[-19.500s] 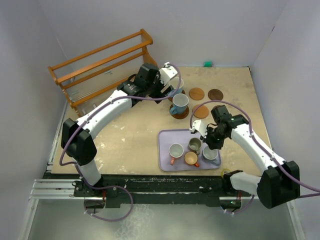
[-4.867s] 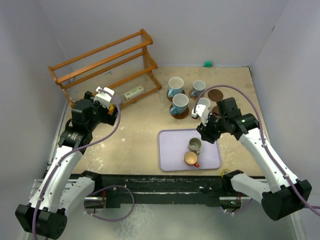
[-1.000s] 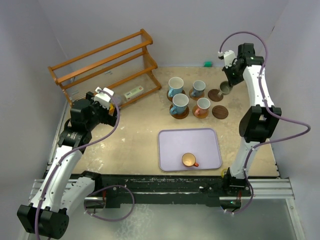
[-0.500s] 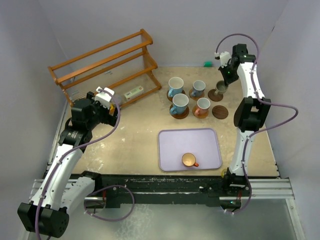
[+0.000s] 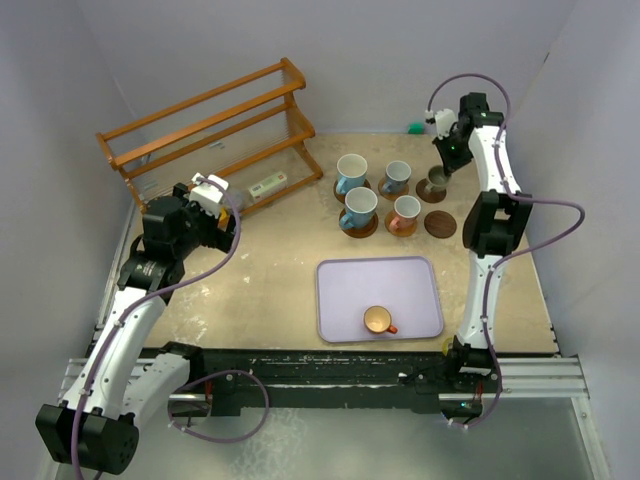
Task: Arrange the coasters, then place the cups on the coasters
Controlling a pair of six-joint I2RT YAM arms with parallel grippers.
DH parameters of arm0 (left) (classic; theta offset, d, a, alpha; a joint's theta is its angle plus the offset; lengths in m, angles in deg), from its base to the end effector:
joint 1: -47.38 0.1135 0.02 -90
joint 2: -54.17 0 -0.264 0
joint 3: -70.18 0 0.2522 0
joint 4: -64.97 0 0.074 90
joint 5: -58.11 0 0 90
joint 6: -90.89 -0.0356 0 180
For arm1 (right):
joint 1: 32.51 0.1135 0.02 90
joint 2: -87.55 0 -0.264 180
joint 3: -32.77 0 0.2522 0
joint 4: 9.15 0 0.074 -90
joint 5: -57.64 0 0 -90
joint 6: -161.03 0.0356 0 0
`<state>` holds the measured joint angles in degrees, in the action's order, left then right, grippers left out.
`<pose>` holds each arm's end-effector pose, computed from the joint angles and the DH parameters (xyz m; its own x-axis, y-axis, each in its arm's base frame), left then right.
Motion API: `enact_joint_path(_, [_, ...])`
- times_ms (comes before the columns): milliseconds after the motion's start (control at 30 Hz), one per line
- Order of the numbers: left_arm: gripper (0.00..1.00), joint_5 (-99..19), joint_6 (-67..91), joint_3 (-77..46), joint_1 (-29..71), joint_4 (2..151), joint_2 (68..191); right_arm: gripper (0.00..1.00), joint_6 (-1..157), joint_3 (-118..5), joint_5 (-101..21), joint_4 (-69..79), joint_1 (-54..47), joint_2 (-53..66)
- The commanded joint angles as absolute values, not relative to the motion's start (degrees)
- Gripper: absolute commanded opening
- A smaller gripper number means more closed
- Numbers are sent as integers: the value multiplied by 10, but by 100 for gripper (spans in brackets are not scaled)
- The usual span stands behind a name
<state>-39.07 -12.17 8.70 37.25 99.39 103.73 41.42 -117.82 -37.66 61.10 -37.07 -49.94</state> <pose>0.1927 -0.0389 0.3247 -0.3019 0.2817 -0.9108 0.3658 0.9164 0.1622 0.5182 -0.0380 0.2571 -0.7425 -0.4343 -0.5099 -0.3884 0.8994 -0.2006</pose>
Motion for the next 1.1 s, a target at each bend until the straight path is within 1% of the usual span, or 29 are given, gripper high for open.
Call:
enact_joint_path(0, [95,-401,-127,81,378,973,1037,0,413,-1217,-400,621,-372,-506])
enact_joint_path(500, [96,-404,-129,82,381,974,1040,0,405,-1231,-410,611,-372,-545])
enact_joint_path(967, [95,-405,-129,82,383,975,1040,0,398,-1230,-406,608,-372,-557])
enact_joint_path(1067, [95,-405,-130,82,383,974,1039,4,395,-1230,-404,607,-372,-560])
